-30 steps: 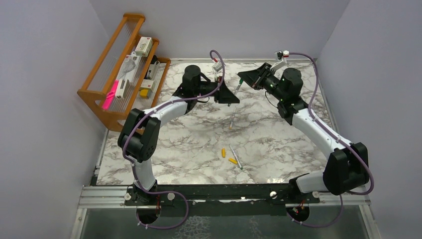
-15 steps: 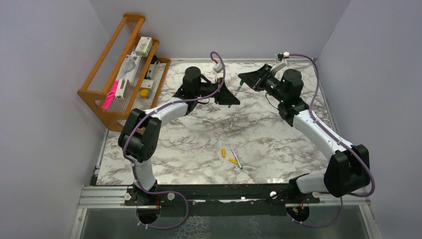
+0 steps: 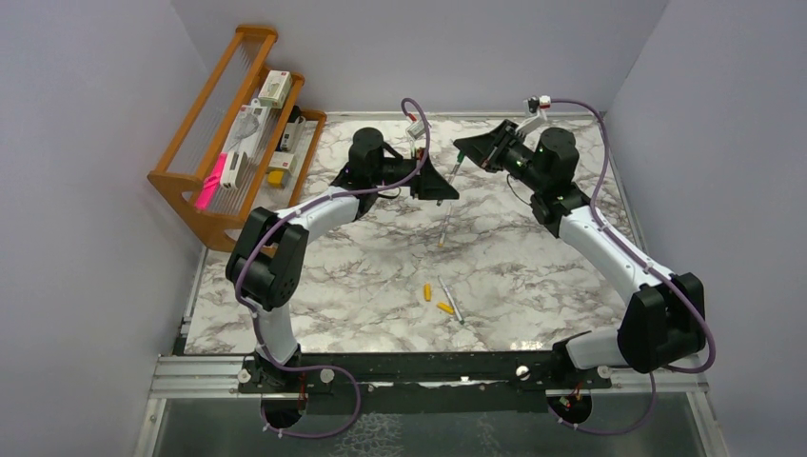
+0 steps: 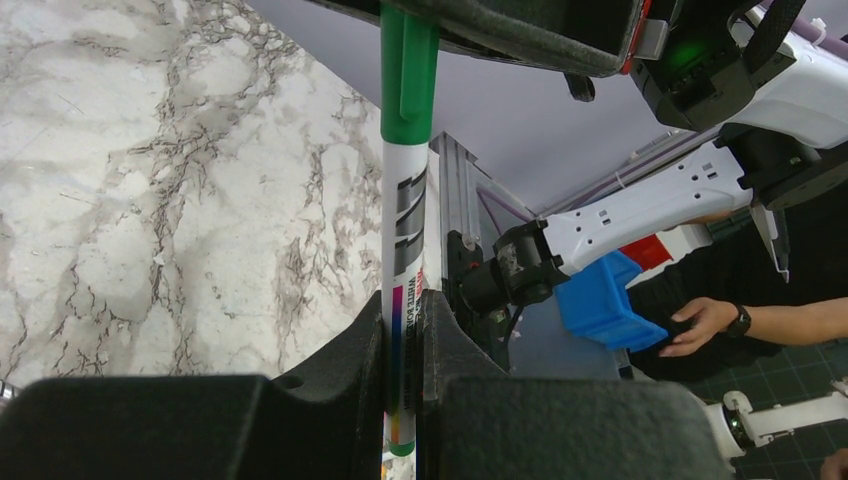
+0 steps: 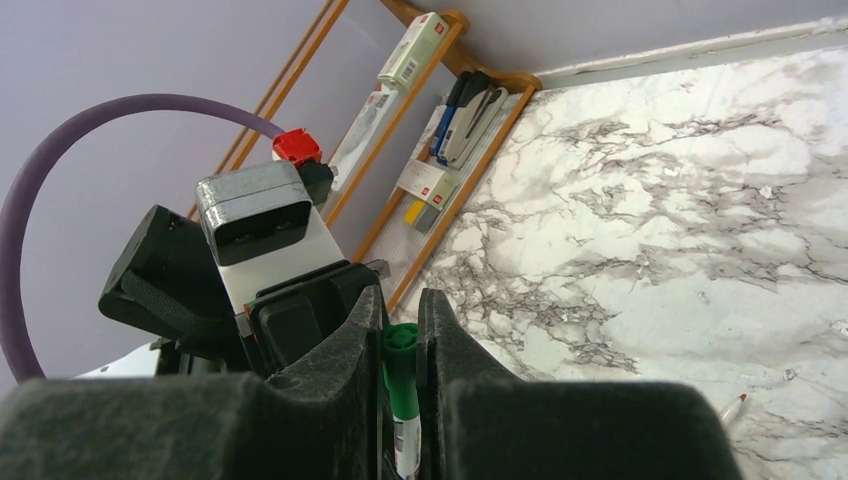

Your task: Insert the pens into the pen caps

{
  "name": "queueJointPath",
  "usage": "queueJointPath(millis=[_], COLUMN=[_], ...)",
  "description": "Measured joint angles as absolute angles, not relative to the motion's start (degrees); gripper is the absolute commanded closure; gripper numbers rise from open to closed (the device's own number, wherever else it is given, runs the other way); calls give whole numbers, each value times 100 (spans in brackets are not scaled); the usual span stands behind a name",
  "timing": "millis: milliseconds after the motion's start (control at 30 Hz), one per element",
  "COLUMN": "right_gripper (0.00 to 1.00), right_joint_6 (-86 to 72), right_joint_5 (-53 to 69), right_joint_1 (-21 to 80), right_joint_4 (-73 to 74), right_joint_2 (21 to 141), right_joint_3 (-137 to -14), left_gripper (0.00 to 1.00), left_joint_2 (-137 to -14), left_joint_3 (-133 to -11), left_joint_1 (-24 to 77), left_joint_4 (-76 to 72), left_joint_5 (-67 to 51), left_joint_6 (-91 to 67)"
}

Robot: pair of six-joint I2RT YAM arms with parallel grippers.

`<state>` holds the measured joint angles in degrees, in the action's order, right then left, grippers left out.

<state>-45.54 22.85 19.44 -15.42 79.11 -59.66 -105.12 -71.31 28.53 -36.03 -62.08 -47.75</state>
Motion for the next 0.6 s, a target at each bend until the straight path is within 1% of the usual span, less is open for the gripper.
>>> queueJointPath(millis=[200,367,500,600], right_gripper=[69,62,57,57], right_joint_6=[-4453,-4316,-4171,-4097], right_joint_5=[2333,2536,2484,2311], right_joint_1=[2001,2257,2294,2309], right_joint_4=[-1262,-652,-368,-158], right_joint_2=[7898,7876,7734,7476], right_joint_3=[-5977,-5975,-5959,-5848], left_gripper=[100,100,100,100], left_joint_2=[-10433,-10304,-10289,-10276], left_joint_3=[-6855,-6637,-6508,-6307], left_joint_1=[2867,2851,2864,2851], left_joint_4=[-3758,-3909,-4025,-4071], left_joint_5=[-6014,-5553,-5404,-5105], left_joint_6=[-4762,-4762,-4744,-4722])
